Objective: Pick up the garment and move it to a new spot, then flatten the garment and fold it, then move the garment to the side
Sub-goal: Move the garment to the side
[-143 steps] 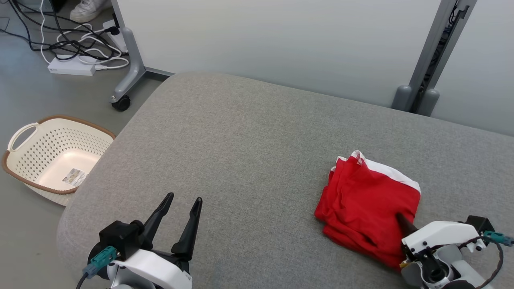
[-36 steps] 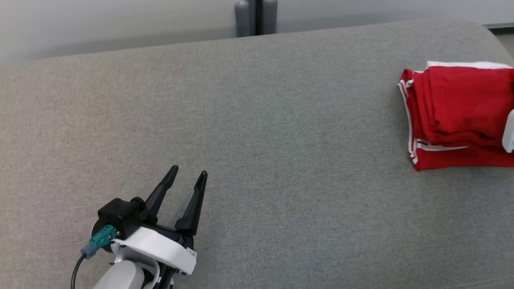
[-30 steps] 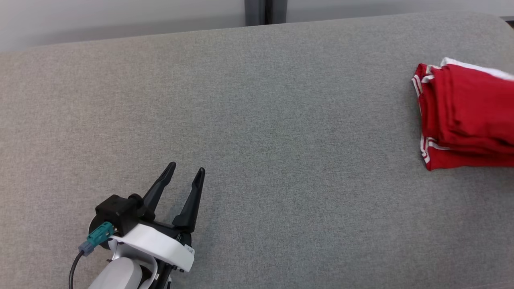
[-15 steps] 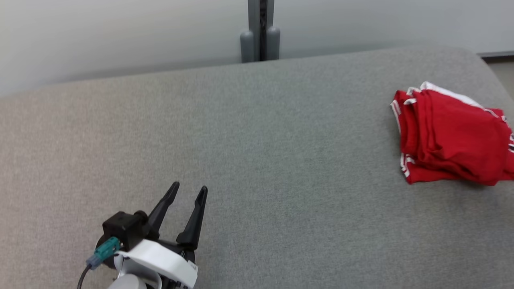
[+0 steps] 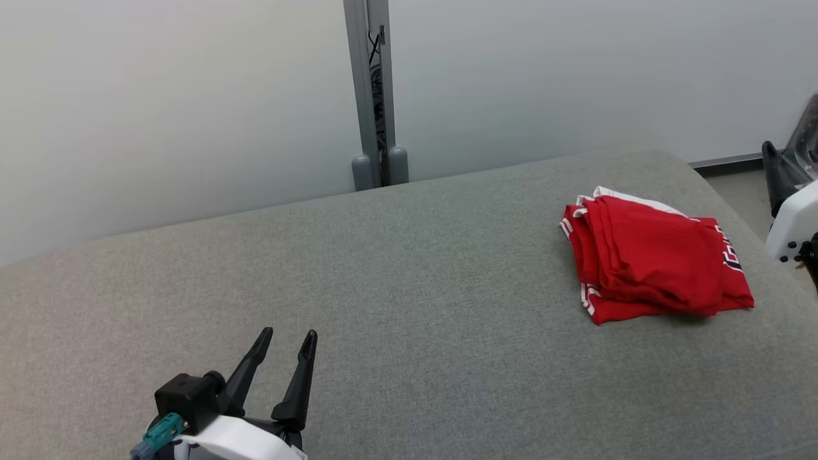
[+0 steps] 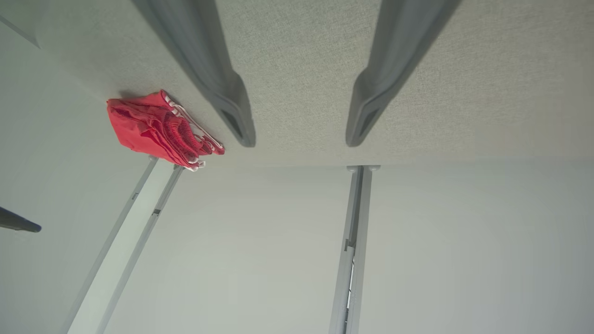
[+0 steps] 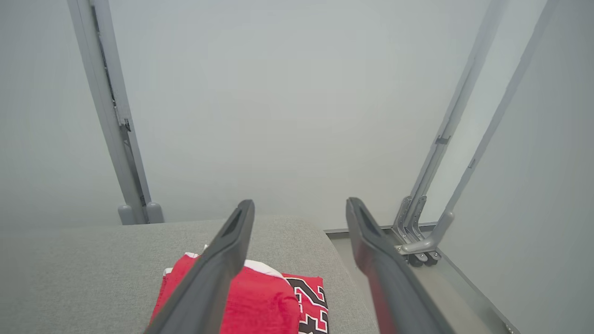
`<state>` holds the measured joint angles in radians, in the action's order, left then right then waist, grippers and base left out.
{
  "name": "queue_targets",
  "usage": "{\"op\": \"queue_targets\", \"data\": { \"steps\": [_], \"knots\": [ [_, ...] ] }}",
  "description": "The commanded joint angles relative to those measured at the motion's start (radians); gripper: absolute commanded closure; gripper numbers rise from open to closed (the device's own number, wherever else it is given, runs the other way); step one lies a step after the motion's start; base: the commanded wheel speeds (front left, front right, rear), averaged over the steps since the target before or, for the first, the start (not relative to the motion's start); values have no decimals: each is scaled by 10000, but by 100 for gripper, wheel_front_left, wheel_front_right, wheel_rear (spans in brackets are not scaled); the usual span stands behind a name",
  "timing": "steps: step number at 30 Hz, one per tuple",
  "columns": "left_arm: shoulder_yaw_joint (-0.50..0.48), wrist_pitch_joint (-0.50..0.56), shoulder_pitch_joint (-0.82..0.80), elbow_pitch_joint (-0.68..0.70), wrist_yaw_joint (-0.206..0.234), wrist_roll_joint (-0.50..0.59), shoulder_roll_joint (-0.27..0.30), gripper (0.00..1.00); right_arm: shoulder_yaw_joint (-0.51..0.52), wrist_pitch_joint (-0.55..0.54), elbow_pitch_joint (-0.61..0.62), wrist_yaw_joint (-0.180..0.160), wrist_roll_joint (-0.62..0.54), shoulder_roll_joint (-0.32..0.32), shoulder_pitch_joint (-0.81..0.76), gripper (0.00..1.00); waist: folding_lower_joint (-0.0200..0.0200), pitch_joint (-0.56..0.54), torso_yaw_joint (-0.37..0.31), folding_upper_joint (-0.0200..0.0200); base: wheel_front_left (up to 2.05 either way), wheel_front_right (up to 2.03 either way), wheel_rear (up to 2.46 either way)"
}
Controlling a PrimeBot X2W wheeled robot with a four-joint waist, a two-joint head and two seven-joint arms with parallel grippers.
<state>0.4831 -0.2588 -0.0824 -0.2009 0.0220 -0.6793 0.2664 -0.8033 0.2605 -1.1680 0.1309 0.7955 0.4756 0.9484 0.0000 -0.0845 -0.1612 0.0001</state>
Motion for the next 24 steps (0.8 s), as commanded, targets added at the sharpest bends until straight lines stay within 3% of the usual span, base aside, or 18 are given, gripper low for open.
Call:
{"op": "queue_targets", "data": {
  "steps": [1,4,13,18,24],
  "knots": [
    [-97,-49,158,40,75,-34,27,0,227,65,315,0,-85,62,-290,0,0,-253,-106,-1,0,0,0],
    [-255,-57,448,128,144,-29,59,0,1311,61,1933,2,-460,316,-1392,0,0,-633,-61,-1,0,0,0],
    [-441,-65,872,301,301,63,168,0,3259,59,5320,0,-867,969,-4769,0,0,-1092,563,-1,0,0,0],
    [-533,-67,1065,331,401,65,233,0,4606,60,6711,2,-1157,666,-6691,0,0,-1181,960,-1,0,0,0],
    [-880,-71,1442,251,518,76,83,0,6120,60,8913,2,-1981,-262,-9186,0,0,-1226,1450,-1,0,0,0]
  ]
}}
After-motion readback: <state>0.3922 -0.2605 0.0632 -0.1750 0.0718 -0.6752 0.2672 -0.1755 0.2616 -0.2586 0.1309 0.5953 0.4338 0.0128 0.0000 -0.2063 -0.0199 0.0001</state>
